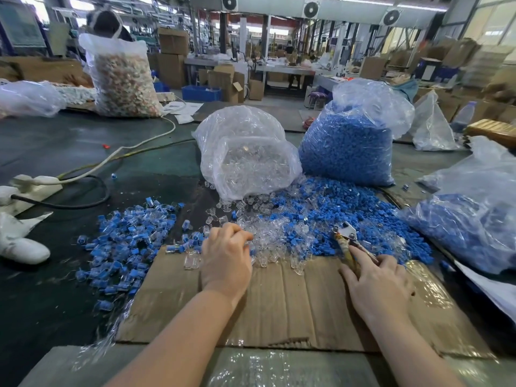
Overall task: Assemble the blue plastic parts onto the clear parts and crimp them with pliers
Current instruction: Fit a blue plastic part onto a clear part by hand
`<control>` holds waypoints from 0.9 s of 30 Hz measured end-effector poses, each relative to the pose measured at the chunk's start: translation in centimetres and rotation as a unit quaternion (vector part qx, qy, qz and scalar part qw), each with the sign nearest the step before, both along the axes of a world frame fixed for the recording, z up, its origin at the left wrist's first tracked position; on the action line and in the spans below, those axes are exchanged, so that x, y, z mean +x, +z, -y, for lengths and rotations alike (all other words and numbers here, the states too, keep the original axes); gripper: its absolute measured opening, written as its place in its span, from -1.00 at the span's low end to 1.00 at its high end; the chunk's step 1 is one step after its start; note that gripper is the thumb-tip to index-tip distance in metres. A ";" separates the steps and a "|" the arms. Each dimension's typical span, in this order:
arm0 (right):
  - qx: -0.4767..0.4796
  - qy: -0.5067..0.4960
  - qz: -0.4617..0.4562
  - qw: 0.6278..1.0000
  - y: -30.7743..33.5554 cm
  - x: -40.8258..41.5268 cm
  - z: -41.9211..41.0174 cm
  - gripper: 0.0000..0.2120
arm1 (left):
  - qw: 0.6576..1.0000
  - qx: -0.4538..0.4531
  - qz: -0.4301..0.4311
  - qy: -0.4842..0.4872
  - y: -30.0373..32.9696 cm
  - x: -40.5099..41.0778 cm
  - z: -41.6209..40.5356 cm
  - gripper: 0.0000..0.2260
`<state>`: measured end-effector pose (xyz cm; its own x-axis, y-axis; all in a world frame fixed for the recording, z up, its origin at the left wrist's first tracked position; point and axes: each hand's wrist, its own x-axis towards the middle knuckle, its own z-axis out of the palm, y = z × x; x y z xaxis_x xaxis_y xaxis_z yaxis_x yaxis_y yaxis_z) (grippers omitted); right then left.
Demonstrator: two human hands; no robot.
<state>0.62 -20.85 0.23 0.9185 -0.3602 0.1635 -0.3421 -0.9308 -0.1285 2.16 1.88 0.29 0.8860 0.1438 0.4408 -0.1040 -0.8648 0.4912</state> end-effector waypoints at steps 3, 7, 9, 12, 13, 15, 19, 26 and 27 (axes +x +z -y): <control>-0.002 -0.015 -0.003 1.000 0.4 -0.1 -0.3 -0.53 | 0.998 -0.032 0.008 -0.052 -0.5 -0.3 1.8 -0.83; -0.033 0.052 0.042 0.997 0.9 0.1 -1.1 -0.60 | 0.995 -0.034 0.001 -0.095 -1.2 -0.5 3.4 -0.82; -0.051 0.094 0.052 0.993 0.9 0.4 -1.7 -0.64 | 0.994 -0.020 -0.005 -0.112 -1.4 -0.7 3.8 -0.78; -0.064 0.101 0.034 0.992 0.7 1.1 -2.4 -0.63 | 0.988 0.049 -0.023 -0.147 -1.8 -0.9 3.9 -0.67; -0.061 0.097 0.025 0.993 0.7 1.3 -2.6 -0.62 | 0.983 0.079 -0.033 -0.164 -1.9 -0.9 3.9 -0.63; -0.056 0.090 0.010 0.994 0.7 1.7 -2.8 -0.62 | 0.970 0.130 -0.049 -0.199 -1.9 -1.0 3.9 -0.58; -0.050 0.085 0.033 0.995 0.8 2.1 -3.1 -0.75 | 0.955 0.159 -0.060 -0.245 -1.7 -0.8 4.0 -0.60; 0.013 0.109 0.140 0.984 0.6 2.1 -4.4 -0.90 | 0.958 0.089 -0.011 -0.273 -1.6 -0.9 3.8 -0.73; 0.044 0.115 0.162 0.979 0.7 2.1 -4.9 -0.90 | 0.959 0.068 -0.009 -0.276 -1.6 -0.9 3.7 -0.75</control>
